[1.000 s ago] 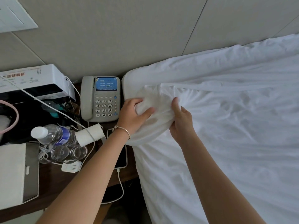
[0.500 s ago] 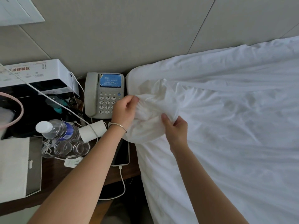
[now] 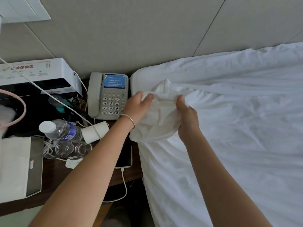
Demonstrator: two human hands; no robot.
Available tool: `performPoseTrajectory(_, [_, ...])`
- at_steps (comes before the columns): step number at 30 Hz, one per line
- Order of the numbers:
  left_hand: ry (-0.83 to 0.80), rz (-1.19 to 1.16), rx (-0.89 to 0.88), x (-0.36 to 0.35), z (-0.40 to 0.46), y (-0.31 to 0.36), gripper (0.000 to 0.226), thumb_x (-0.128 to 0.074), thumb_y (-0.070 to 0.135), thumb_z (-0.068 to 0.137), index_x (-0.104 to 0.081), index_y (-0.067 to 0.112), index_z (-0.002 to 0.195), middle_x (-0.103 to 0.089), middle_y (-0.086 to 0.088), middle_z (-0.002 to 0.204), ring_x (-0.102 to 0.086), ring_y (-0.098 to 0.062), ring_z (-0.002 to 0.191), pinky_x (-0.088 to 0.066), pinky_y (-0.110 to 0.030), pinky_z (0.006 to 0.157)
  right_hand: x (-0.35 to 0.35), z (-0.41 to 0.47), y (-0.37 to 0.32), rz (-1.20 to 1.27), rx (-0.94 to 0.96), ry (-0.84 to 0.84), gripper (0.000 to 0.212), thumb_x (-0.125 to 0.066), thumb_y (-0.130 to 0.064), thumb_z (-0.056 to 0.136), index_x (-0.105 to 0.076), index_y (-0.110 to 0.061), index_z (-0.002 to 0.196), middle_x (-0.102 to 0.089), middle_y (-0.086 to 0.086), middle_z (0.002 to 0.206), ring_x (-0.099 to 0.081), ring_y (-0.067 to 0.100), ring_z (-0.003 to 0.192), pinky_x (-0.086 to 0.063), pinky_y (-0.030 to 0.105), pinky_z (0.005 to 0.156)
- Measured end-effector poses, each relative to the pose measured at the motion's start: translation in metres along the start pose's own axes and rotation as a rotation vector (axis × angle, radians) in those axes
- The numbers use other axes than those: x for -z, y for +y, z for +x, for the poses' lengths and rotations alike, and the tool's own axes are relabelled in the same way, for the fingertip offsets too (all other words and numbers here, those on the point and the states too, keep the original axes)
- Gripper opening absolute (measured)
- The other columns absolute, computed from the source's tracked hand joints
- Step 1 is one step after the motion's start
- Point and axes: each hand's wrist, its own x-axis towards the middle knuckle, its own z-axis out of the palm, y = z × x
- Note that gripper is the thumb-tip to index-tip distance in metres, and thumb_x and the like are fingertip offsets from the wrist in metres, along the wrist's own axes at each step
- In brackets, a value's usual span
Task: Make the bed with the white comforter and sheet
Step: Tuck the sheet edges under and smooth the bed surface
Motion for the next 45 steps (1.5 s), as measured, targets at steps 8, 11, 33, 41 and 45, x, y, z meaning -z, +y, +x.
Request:
performPoseTrajectory(8, [0.416,0.125,-0.672,-0.013,-0.012,-0.011,0.027,-0.049,-0.003,0.077,-0.059,0.003,0.102,-0.058,-0.011,0.105,-0.049,-0.024,0.102,-0.040,-0.033,0.092,0.007,0.014,0.027,-0.809,0.324,-0.173,0.049,-0.048,-0.062,0.092,-0.070,-0.019,0.099,-0.057,0.002,0.129,-0.049,0.028,0.124,-0.043,0.053,0.103])
performPoseTrajectory(11, [0.369,0.189,-0.502,-0.015,0.004,0.002,0.018,-0.047,0.019,0.092,-0.061,0.007,0.095,-0.060,-0.007,0.098,-0.051,-0.026,0.098,-0.043,-0.040,0.087,0.015,0.014,0.031,-0.996,0.244,-0.248,0.044,-0.039,-0.058,0.097,-0.069,-0.033,0.117,-0.022,-0.012,0.156,-0.007,0.012,0.145,-0.012,0.040,0.118])
performPoseTrajectory(33, [-0.325,0.055,0.099,0.009,0.060,-0.003,0.029,-0.079,0.040,0.076,-0.068,0.016,0.088,-0.068,0.002,0.086,-0.065,-0.017,0.081,-0.048,-0.025,0.067,0.036,0.002,0.098,-0.907,0.219,0.071,0.029,-0.068,-0.040,0.085,-0.062,-0.026,0.109,-0.052,-0.010,0.099,-0.052,0.012,0.098,-0.048,0.037,0.091])
performPoseTrajectory(41, [-0.298,1.052,-0.224,-0.002,0.029,0.004,0.044,-0.042,0.065,0.089,-0.063,0.028,0.100,-0.066,-0.005,0.109,-0.053,-0.028,0.111,-0.033,-0.037,0.093,0.034,-0.093,0.157,-1.178,0.390,0.334,0.044,-0.068,-0.069,0.067,-0.059,-0.028,0.079,-0.056,-0.015,0.076,-0.054,0.012,0.078,-0.046,0.028,0.059])
performPoseTrajectory(45, [-0.340,0.555,-0.104,0.004,0.033,0.016,0.050,-0.050,0.057,0.090,-0.067,0.011,0.102,-0.067,-0.010,0.103,-0.060,-0.030,0.098,-0.045,-0.032,0.083,0.040,-0.104,0.184,-1.342,0.284,0.217,0.035,-0.077,-0.042,0.075,-0.067,-0.023,0.102,-0.064,-0.002,0.101,-0.059,0.024,0.099,-0.047,0.035,0.076])
